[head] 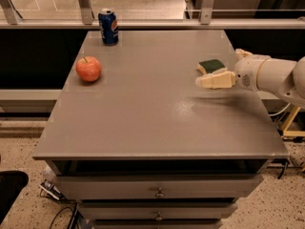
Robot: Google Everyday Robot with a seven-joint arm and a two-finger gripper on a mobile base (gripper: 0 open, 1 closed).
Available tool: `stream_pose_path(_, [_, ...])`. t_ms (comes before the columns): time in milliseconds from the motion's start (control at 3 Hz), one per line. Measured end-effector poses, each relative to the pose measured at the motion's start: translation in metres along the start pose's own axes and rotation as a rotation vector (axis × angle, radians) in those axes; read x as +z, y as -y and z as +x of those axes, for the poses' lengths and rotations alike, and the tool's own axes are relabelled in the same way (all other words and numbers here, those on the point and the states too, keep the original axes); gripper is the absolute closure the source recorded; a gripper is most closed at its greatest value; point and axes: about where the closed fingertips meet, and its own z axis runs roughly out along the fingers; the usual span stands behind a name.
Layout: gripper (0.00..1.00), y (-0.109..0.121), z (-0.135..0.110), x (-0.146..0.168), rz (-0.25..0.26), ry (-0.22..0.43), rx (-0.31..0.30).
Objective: Move sponge near apple
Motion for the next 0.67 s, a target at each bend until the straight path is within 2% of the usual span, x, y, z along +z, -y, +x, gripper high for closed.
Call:
stream_pose_path(333, [0.0, 0.005, 0.017, 0.006, -0.004, -0.017, 0.02])
stream_pose_path(667, [0.2, 0.001, 0.036, 0.011, -0.015, -0.026, 0.067])
